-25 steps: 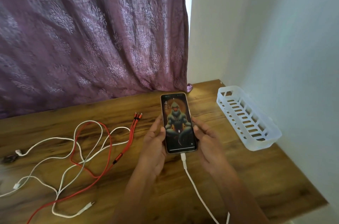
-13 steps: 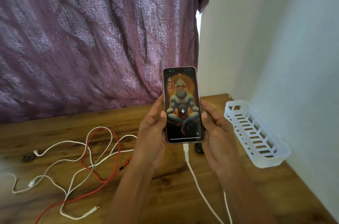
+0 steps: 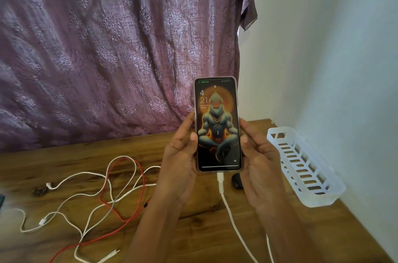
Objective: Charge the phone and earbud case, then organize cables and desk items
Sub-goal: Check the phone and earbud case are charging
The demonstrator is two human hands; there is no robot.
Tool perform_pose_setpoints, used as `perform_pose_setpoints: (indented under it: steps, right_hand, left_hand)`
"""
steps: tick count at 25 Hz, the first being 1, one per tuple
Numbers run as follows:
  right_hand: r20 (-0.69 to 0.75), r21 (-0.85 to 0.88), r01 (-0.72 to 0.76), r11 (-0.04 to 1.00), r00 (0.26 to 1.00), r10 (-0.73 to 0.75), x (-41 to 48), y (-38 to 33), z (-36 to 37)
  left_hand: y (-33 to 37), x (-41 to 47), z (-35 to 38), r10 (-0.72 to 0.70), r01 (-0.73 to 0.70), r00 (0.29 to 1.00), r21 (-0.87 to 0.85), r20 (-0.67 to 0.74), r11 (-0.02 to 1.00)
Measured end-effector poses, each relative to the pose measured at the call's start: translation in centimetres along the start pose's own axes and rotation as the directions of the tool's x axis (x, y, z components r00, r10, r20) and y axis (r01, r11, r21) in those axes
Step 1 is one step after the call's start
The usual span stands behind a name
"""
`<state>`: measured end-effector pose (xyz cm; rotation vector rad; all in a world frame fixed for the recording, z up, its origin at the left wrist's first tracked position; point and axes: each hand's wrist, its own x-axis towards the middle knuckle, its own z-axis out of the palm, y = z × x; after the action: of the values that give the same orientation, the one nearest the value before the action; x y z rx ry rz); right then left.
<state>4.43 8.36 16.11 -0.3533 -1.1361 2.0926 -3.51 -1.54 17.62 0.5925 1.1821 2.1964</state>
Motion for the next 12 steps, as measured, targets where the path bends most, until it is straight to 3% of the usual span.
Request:
perform_pose_setpoints:
  steps: [12]
  right_hand:
    - [-0.034,-0.007,0.01,1.0,0.999,-0.01,-0.16,0.3,0.13]
  left_hand:
    - [0.22,-0.23,-0.26,0.0,0.0,1.0,-0.012,-0.006,1.0]
